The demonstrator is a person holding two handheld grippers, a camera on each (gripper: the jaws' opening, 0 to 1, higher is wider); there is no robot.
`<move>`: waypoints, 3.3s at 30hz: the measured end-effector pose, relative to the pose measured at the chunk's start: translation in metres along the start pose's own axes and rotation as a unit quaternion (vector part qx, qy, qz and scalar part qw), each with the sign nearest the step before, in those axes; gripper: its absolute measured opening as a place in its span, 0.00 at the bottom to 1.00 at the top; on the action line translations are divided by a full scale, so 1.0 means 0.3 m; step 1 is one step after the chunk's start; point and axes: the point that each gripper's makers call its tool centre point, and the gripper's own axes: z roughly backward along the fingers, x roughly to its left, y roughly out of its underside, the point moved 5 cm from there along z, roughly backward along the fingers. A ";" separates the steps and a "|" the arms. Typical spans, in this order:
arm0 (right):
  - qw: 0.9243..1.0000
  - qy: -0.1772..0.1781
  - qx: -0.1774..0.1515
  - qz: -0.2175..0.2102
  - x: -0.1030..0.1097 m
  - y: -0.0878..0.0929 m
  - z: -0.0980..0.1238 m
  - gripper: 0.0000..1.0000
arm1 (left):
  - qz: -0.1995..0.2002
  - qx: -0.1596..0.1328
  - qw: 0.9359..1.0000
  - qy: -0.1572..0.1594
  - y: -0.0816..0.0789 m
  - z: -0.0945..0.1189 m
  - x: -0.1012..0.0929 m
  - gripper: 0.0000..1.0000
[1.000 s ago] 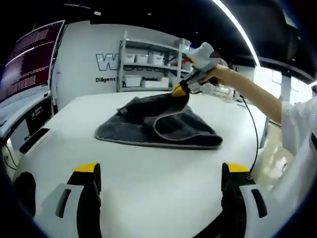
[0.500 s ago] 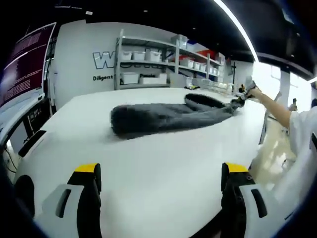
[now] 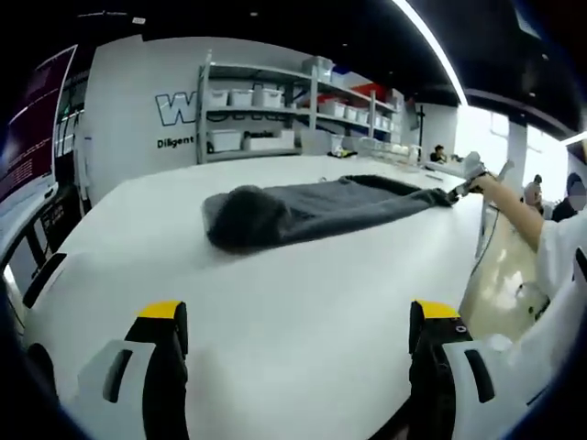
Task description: Open the folded towel by lifting each exposed corner and separating the folded layers until the towel lies flat within the target outline without major curled edges
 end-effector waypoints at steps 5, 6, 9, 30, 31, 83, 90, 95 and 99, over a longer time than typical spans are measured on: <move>0.991 -0.015 -0.130 0.012 0.080 -0.098 0.190 0.38 | 0.001 -0.012 1.000 0.011 -0.002 0.019 0.013 0.99; 0.987 -0.027 -0.158 0.021 0.122 -0.107 0.239 0.43 | 0.003 -0.017 1.000 0.019 -0.005 0.019 0.015 0.99; 0.974 -0.074 -0.215 -0.002 0.248 -0.104 0.354 0.69 | -0.009 -0.056 0.996 0.061 -0.043 0.010 0.009 0.99; 0.958 -0.166 -0.232 -0.020 0.696 0.233 0.570 0.99 | -0.263 0.048 0.945 0.190 -0.323 -0.431 0.132 0.36; 0.958 -0.166 -0.231 -0.020 0.692 0.233 0.575 0.99 | -0.281 0.061 0.936 0.202 -0.312 -0.458 0.116 0.25; 0.955 -0.044 -0.116 0.270 0.341 -0.490 -0.184 0.00 | -0.074 -0.053 0.993 0.078 -0.018 0.022 -0.052 0.99; 0.949 0.129 -0.078 0.278 0.102 -0.745 -0.489 0.25 | -0.066 -0.065 0.992 0.082 -0.044 0.015 -0.127 0.99; 0.986 0.052 -0.103 0.124 0.141 -0.626 -0.533 0.36 | -0.065 -0.060 0.992 0.085 -0.025 0.037 -0.147 0.99; 0.984 0.033 -0.143 0.104 0.113 -0.543 -0.364 0.56 | -0.065 -0.040 0.993 0.085 -0.011 0.019 -0.120 0.99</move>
